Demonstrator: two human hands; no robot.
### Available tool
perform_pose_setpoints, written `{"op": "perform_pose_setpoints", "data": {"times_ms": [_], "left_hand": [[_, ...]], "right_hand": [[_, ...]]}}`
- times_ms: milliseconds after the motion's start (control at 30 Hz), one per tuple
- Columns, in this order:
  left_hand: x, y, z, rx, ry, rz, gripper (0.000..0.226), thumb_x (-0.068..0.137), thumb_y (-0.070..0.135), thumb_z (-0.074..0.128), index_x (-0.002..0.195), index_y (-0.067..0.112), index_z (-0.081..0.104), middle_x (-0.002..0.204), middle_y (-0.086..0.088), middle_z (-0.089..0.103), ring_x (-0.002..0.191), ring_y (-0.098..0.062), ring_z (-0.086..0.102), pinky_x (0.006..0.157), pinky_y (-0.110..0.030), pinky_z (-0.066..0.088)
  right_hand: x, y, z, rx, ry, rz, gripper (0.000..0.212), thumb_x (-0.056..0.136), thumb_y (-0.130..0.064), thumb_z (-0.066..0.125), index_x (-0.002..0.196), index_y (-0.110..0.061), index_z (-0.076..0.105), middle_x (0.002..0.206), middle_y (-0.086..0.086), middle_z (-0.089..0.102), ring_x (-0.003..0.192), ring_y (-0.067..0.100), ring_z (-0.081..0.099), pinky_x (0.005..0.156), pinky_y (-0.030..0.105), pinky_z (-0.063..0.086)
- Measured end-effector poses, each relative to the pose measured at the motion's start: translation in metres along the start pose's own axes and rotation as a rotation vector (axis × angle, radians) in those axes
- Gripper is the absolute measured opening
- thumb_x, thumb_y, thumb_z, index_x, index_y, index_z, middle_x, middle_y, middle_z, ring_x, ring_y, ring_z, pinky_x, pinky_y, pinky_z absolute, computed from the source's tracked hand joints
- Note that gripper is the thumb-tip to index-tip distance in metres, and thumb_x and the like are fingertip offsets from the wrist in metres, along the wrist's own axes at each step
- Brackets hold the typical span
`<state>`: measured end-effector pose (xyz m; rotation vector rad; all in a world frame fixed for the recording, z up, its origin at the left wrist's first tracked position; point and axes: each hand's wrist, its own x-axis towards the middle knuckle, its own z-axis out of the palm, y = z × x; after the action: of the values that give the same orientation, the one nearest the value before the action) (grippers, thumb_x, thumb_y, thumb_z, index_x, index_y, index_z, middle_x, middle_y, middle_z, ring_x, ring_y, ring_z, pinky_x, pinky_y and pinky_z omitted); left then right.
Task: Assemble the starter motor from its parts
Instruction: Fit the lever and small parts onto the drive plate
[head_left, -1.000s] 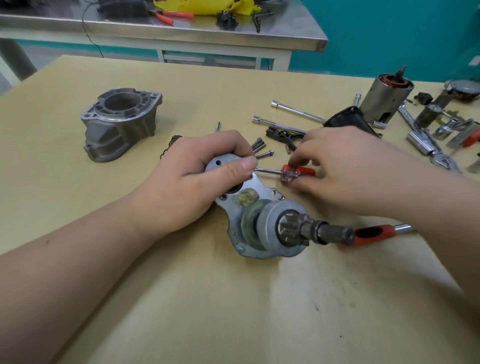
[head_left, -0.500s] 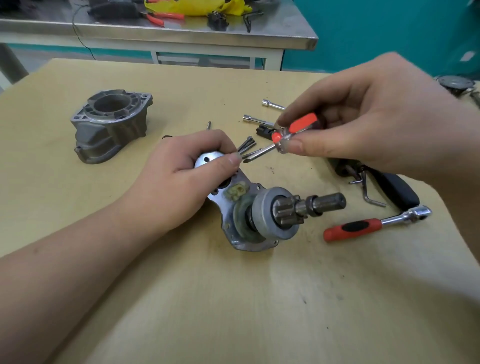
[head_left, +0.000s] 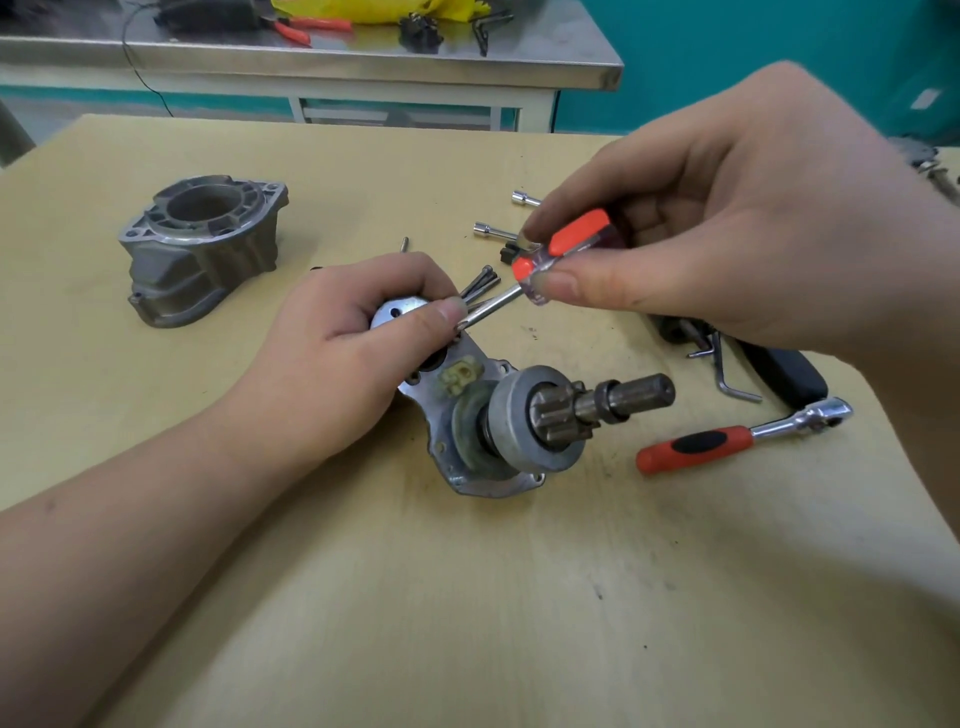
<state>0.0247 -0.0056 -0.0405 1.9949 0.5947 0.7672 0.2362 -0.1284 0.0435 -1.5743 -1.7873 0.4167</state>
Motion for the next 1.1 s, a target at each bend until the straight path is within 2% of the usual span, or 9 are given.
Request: {"op": "perform_pose_setpoints", "data": {"times_ms": [200, 333, 567, 833, 1000, 1100], "left_hand": [[-0.0005, 0.0008, -0.0001, 0.006, 0.0, -0.002, 0.017, 0.094, 0.027, 0.062, 0.081, 0.019, 0.07, 0.069, 0.012, 0.062, 0.067, -0.009, 0.055, 0.061, -0.02, 0.04], [-0.0001, 0.0014, 0.0002, -0.001, 0.0, -0.004, 0.017, 0.094, 0.026, 0.062, 0.08, 0.018, 0.069, 0.068, 0.012, 0.061, 0.066, -0.009, 0.054, 0.061, -0.02, 0.039], [-0.0005, 0.0012, 0.0005, 0.001, 0.009, -0.013, 0.018, 0.093, 0.028, 0.062, 0.081, 0.017, 0.07, 0.068, 0.011, 0.06, 0.066, -0.009, 0.053, 0.061, -0.02, 0.039], [-0.0001, 0.002, 0.001, 0.01, 0.008, -0.013, 0.017, 0.093, 0.027, 0.062, 0.079, 0.021, 0.069, 0.068, 0.011, 0.061, 0.066, -0.008, 0.054, 0.062, -0.021, 0.039], [-0.0003, 0.003, 0.0013, 0.016, 0.015, -0.021, 0.019, 0.092, 0.029, 0.062, 0.081, 0.017, 0.071, 0.068, 0.009, 0.06, 0.066, -0.01, 0.053, 0.061, -0.022, 0.039], [-0.0005, 0.0039, 0.0016, 0.002, 0.012, -0.028, 0.019, 0.092, 0.029, 0.062, 0.081, 0.016, 0.071, 0.067, 0.01, 0.06, 0.065, -0.009, 0.053, 0.061, -0.022, 0.039]], "right_hand": [[-0.0009, -0.0027, -0.0021, -0.069, -0.014, -0.029, 0.031, 0.08, -0.046, 0.082, 0.107, -0.03, 0.081, 0.089, -0.001, 0.079, 0.083, 0.021, 0.076, 0.077, 0.05, 0.063], [-0.001, -0.0028, 0.0008, -0.095, 0.006, -0.055, 0.027, 0.081, -0.041, 0.083, 0.104, -0.029, 0.081, 0.086, 0.002, 0.079, 0.077, 0.023, 0.075, 0.072, 0.049, 0.063], [-0.0009, -0.003, 0.002, -0.093, 0.003, -0.063, 0.032, 0.082, -0.037, 0.083, 0.111, -0.026, 0.08, 0.093, -0.004, 0.079, 0.084, 0.016, 0.077, 0.079, 0.037, 0.064], [-0.0006, -0.0008, 0.0033, -0.065, -0.01, -0.08, 0.034, 0.082, -0.032, 0.083, 0.114, -0.021, 0.079, 0.096, -0.002, 0.079, 0.087, 0.017, 0.077, 0.082, 0.035, 0.063], [-0.0007, -0.0029, 0.0044, -0.082, -0.011, -0.099, 0.036, 0.083, -0.028, 0.083, 0.116, -0.018, 0.075, 0.097, 0.0, 0.076, 0.086, 0.021, 0.076, 0.078, 0.038, 0.064], [-0.0018, -0.0048, 0.0045, -0.141, 0.009, -0.109, 0.029, 0.084, -0.029, 0.084, 0.11, -0.018, 0.076, 0.092, -0.007, 0.075, 0.08, 0.015, 0.074, 0.073, 0.032, 0.062]]}}
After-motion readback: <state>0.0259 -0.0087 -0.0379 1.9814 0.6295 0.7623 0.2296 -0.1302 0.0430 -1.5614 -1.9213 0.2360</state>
